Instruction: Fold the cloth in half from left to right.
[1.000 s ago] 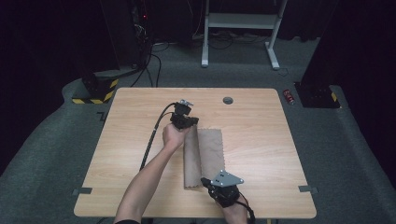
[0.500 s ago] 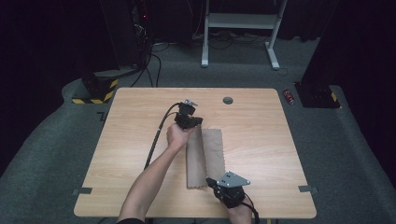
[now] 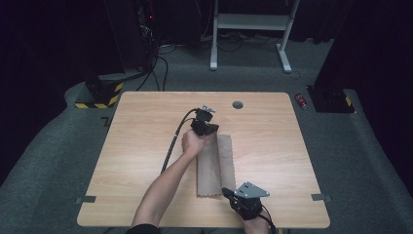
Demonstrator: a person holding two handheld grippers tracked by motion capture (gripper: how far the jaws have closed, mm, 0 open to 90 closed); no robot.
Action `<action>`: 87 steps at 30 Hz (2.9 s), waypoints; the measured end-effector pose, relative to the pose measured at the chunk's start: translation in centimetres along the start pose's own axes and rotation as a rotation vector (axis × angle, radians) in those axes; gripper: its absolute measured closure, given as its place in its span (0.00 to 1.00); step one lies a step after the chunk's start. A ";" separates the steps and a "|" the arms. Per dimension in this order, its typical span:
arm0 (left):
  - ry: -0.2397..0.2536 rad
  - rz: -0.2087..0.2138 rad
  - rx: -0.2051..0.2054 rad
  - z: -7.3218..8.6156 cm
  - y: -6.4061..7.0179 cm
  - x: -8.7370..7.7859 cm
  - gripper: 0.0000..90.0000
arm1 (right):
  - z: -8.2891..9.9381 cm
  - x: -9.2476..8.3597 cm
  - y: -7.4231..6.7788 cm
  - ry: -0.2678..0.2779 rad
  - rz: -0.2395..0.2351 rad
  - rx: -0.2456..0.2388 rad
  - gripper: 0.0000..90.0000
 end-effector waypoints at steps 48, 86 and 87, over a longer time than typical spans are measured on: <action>-0.028 0.029 0.061 -1.2 3.1 4.2 1.00 | 1.9 1.8 3.3 -0.123 0.116 -0.002 1.00; -0.062 -0.226 0.074 6.1 -2.0 -0.9 0.56 | 2.1 1.5 4.7 -0.167 0.130 0.010 0.85; -0.064 -0.239 0.075 6.1 -2.4 -1.0 0.57 | 2.2 1.4 4.8 -0.170 0.134 0.011 0.85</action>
Point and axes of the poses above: each handheld gripper's, and its own axes: x roughly forward along the jaws, z roughly out of its underside, y roughly to its right, the point moved 9 cm from there along x, roughly forward along the jaws, and after that the axes turned 5 degrees about z, right-handed, at the moved point
